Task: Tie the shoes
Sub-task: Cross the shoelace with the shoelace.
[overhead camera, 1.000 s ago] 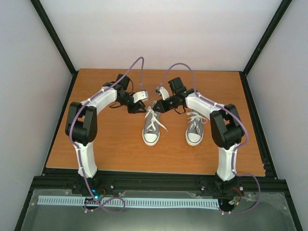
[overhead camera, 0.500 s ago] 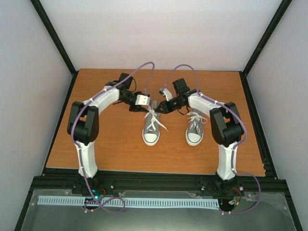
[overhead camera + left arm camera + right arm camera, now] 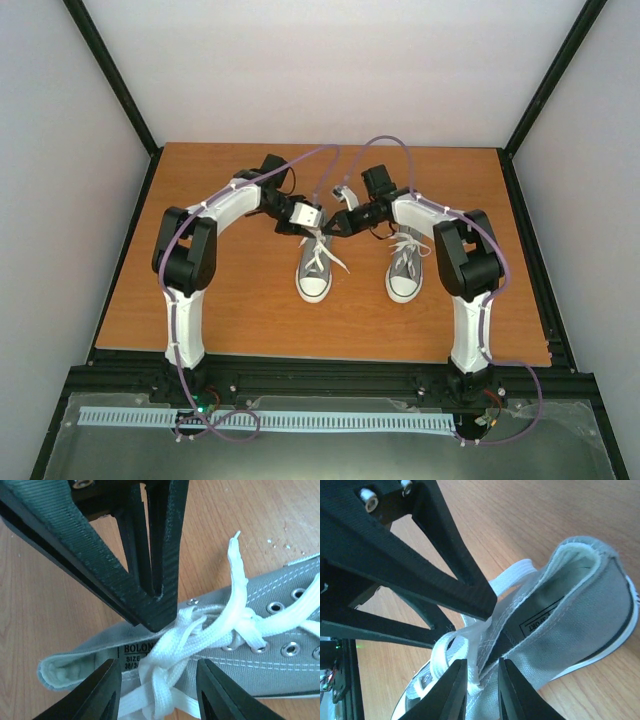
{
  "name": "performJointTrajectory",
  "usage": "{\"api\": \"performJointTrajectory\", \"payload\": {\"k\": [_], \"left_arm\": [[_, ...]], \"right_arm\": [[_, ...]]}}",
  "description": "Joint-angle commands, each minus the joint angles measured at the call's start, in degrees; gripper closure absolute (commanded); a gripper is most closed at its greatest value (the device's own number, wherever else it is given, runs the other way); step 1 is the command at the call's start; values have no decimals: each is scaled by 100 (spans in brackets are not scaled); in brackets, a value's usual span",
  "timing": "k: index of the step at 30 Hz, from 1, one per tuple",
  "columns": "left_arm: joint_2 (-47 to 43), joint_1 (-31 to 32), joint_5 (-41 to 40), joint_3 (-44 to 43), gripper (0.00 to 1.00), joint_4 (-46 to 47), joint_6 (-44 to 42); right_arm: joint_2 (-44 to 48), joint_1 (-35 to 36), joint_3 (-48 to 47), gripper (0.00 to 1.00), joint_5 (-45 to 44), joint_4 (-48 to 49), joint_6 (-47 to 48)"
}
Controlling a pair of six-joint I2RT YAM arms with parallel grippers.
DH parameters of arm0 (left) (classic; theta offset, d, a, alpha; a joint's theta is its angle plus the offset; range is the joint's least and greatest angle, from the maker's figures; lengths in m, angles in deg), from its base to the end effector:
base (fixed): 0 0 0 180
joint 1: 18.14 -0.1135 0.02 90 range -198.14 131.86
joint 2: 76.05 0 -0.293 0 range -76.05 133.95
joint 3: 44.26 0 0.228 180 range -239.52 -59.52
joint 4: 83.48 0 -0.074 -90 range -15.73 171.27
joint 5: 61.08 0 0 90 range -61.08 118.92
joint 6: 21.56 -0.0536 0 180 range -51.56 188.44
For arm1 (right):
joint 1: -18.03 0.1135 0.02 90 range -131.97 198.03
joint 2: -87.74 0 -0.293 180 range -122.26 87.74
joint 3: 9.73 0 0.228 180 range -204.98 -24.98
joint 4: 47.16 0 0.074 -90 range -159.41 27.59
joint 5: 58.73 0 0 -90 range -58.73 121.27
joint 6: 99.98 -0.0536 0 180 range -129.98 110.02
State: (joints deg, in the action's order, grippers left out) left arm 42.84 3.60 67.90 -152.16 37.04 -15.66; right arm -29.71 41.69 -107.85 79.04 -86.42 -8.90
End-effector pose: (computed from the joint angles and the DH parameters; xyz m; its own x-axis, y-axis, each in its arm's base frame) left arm 0.3814 -0.1884 0.2176 0.3907 0.6767 -0.6241 0.9205 -0.2810 0.2716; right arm 0.3757 0.2079 0.2041 -0.7698 -0.3511 -0.5330 -0.6378 0.4542 0.6220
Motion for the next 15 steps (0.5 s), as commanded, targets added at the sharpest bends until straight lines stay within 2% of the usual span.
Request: {"api": "performJointTrajectory", "payload": {"k": [1, 5, 15], "left_arm": [[92, -4, -115, -208, 56, -179, -389], [127, 44, -175, -146, 57, -18, -251], [151, 94, -197, -158, 69, 178, 109]], "right_arm": [[-202, 66, -121, 82, 303, 146, 79], [-276, 76, -135, 82, 355, 197, 60], [-274, 81, -80, 81, 631, 380, 72]]}}
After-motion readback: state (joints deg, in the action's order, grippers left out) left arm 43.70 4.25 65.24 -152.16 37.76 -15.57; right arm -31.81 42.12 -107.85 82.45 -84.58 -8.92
